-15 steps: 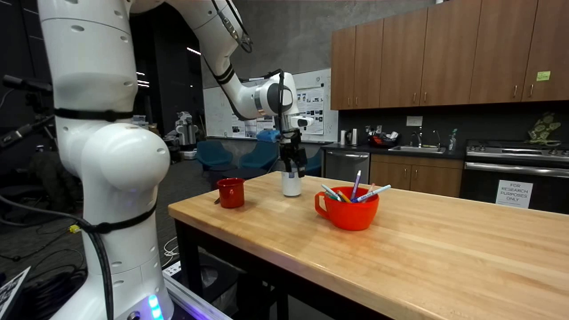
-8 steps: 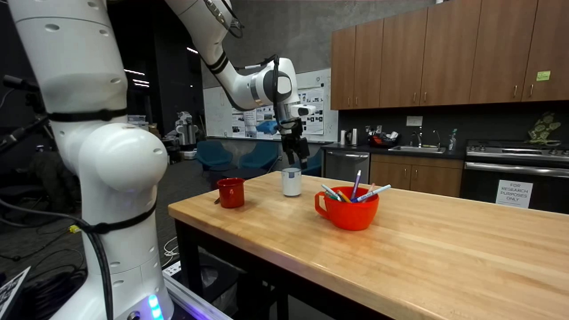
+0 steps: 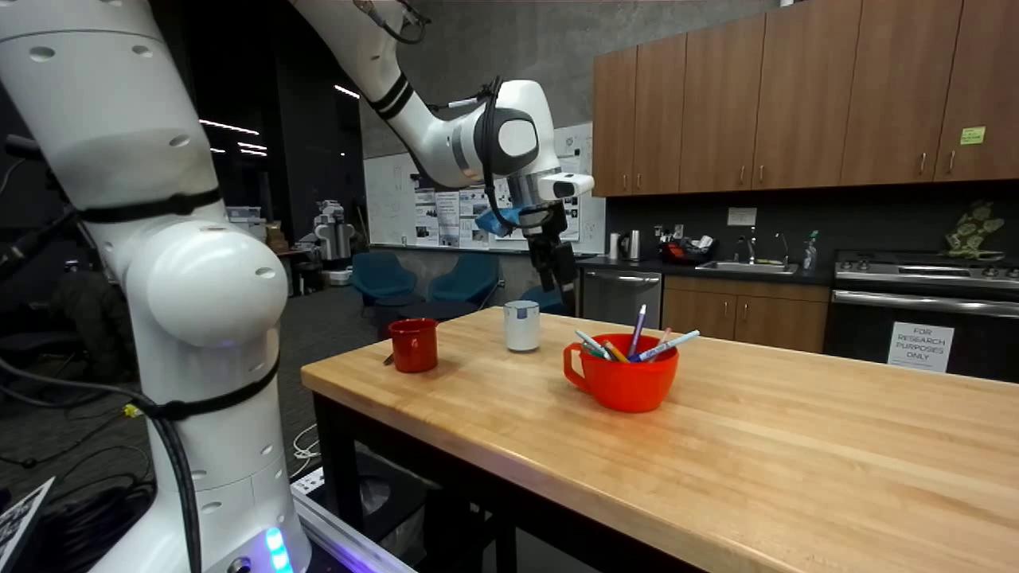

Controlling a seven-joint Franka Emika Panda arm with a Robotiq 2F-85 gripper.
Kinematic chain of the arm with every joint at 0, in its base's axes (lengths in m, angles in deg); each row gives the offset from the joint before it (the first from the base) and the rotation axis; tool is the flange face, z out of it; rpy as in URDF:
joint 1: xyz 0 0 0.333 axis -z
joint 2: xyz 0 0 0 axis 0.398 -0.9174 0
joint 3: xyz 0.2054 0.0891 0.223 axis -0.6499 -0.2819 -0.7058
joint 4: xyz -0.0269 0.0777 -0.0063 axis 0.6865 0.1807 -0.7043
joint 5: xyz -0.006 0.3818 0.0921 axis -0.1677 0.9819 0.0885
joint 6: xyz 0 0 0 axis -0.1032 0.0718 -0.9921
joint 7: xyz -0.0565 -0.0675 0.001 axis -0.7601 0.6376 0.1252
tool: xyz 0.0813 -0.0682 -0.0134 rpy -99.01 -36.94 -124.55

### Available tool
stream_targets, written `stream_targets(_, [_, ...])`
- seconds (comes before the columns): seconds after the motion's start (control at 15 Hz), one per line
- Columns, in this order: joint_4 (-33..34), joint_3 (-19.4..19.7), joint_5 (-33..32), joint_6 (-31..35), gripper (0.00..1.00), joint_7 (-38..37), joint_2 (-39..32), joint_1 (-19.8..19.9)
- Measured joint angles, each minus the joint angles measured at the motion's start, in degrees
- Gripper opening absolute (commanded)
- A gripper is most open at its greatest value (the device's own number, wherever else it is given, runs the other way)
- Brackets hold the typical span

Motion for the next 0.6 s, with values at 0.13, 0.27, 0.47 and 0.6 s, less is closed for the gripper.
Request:
stream_targets(0.13, [-0.66, 0.48, 0.0, 1.64, 1.0, 0.09, 0.15, 1.34])
stream_targets(0.27, [-1.24, 0.51, -0.2, 3.37, 1.0, 0.07, 0.16, 2.34])
stream_targets(0.47, [-1.89, 0.39, -0.79, 5.12, 1.0, -0.01, 0.02, 3.53])
stream_targets(0.6, [-2.13, 0.38, -1.08, 5.92, 1.0, -0.02, -0.46, 4.34])
